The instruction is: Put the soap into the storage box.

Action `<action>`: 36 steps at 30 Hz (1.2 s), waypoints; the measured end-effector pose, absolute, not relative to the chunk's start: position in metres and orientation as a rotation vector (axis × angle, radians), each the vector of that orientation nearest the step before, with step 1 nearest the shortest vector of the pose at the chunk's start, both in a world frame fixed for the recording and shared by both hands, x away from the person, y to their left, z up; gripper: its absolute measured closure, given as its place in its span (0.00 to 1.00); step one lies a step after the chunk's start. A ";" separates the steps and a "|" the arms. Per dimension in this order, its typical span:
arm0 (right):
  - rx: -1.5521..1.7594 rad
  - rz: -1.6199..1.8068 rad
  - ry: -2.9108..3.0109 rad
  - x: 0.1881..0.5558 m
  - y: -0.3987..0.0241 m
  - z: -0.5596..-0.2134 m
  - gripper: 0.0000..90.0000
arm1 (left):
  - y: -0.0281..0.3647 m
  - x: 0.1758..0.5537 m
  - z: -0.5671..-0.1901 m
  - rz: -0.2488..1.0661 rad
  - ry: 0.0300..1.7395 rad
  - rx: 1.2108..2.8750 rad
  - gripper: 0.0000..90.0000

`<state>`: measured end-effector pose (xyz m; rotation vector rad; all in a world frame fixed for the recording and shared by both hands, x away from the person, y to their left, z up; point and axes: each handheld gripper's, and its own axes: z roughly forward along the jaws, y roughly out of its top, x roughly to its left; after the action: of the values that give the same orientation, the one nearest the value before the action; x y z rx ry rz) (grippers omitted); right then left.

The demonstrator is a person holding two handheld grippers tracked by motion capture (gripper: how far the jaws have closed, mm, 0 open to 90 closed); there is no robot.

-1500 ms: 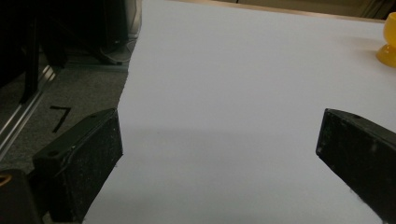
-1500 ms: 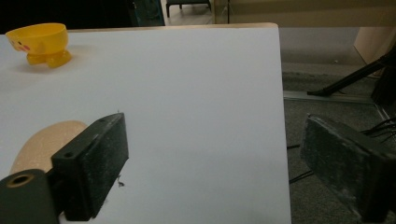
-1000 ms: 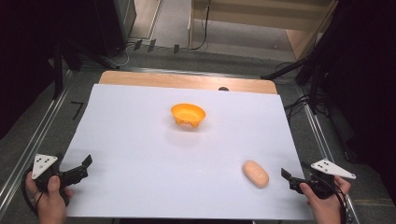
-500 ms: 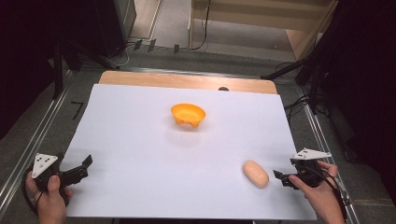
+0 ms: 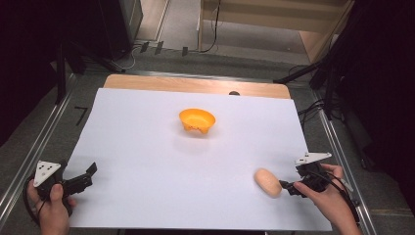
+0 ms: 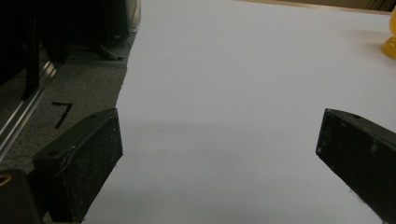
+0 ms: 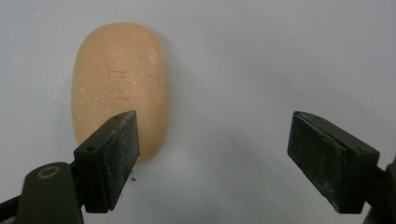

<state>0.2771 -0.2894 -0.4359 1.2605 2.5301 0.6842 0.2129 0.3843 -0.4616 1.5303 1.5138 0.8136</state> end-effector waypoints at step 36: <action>1.172 0.494 2.761 0.292 -0.229 -0.458 0.26 | 0.385 0.213 -0.462 0.809 1.513 1.537 0.01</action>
<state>0.2925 -0.2289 -0.4579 1.1715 2.7611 0.4939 0.2134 0.3845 -0.4616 1.5367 1.5132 0.8095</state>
